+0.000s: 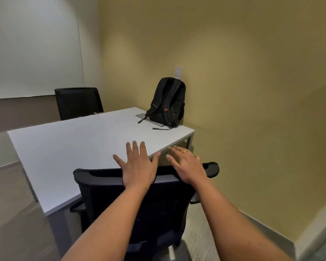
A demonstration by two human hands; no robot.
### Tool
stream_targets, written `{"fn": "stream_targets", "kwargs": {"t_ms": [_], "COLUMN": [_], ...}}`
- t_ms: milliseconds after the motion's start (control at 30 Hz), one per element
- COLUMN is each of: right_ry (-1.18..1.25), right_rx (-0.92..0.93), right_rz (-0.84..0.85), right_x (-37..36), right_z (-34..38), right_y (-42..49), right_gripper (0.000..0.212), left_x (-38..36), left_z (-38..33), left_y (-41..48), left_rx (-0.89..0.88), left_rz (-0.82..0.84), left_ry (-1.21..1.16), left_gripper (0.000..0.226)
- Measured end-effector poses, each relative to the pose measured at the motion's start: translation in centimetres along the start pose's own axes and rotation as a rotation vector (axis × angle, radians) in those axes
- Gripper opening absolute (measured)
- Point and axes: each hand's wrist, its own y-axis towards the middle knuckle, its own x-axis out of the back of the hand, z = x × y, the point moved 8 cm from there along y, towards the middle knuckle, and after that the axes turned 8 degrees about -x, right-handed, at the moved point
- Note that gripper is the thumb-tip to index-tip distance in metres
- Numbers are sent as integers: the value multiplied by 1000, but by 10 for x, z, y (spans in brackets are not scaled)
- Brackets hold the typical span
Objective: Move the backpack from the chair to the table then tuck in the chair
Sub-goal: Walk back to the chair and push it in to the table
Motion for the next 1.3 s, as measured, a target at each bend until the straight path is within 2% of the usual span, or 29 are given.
{"fn": "stream_targets", "kwargs": {"t_ms": [367,833,1300], "right_ry": [19,127,174], "right_rx": [83,303,376], "right_rz": [26,88,71], "right_x": [4,-1,-3], "right_z": [-84,-146,-204], "right_y": [94,193,299], "right_gripper": [50,47,45], "left_x": [-48,-96,-154], "left_z": [-79,-131,-181], "left_y": [61,134,214], "left_rx": [80,318,487], "left_rz": [-7,-52,45], "left_ry": [43,118,171], "left_gripper": [70,73,78]}}
